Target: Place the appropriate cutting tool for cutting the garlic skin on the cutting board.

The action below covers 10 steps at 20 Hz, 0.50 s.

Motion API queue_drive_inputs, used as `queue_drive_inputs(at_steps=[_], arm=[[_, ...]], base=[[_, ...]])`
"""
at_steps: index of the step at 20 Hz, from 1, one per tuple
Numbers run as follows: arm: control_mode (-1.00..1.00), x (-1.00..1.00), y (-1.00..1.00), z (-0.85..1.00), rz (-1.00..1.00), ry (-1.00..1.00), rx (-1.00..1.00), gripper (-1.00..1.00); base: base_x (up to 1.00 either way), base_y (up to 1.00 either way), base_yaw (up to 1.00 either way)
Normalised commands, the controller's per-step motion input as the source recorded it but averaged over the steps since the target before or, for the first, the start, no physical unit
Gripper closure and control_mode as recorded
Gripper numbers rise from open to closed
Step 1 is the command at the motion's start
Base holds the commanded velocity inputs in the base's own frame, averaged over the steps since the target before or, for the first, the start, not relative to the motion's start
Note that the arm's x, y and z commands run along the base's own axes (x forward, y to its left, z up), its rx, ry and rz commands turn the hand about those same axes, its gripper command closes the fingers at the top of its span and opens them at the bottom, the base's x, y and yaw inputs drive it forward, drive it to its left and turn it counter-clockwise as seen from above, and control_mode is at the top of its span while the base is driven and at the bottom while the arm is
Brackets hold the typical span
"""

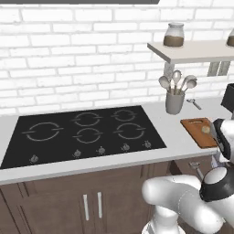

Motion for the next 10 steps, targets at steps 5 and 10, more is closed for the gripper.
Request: queue_drive_inputs(at_steps=[5,10], arm=[[-1.00,-0.14,-0.79,-0.38,0.00,0.00,0.00,-1.00],[-1.00,0.16,-0.48,-0.40,0.00,0.00,0.00,-1.00]], base=[[0.00,0.00,0.00],[0.00,0.00,0.00]])
